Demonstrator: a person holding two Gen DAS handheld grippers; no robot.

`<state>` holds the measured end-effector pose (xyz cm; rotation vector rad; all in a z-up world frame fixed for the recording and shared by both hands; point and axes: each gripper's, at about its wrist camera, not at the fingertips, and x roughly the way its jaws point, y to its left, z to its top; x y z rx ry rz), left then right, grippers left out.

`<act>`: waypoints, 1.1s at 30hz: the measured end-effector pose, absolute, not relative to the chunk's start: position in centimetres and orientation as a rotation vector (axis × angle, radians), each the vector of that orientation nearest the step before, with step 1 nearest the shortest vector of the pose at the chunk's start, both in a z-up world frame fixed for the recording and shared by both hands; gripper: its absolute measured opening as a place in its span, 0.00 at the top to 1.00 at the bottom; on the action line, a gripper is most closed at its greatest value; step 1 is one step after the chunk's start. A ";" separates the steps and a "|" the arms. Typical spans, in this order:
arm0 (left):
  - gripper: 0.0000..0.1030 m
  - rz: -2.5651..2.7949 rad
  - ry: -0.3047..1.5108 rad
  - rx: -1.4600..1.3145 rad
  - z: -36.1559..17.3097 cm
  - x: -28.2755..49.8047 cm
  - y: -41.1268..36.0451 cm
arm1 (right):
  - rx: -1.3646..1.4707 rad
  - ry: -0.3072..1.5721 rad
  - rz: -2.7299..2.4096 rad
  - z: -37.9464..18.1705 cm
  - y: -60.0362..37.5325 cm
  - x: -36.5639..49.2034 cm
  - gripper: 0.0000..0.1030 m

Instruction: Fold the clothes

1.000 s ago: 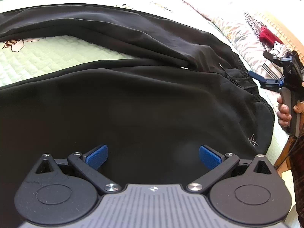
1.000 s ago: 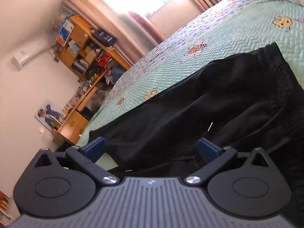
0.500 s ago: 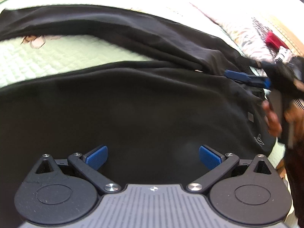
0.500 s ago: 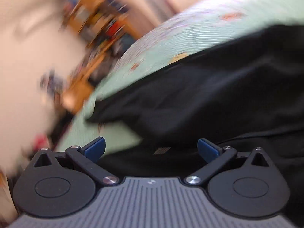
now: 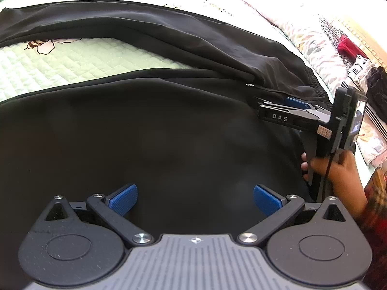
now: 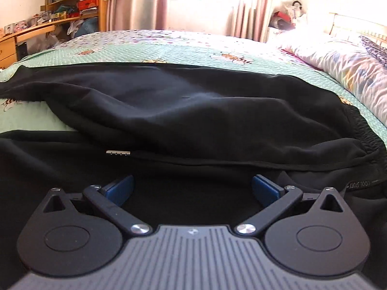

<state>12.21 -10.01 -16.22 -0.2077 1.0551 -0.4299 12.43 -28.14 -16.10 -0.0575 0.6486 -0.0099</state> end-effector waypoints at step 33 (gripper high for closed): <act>0.01 -0.403 1.088 -0.206 -16.2 12.3 -10.5 | -0.052 0.640 0.000 -16.7 -28.0 12.3 0.00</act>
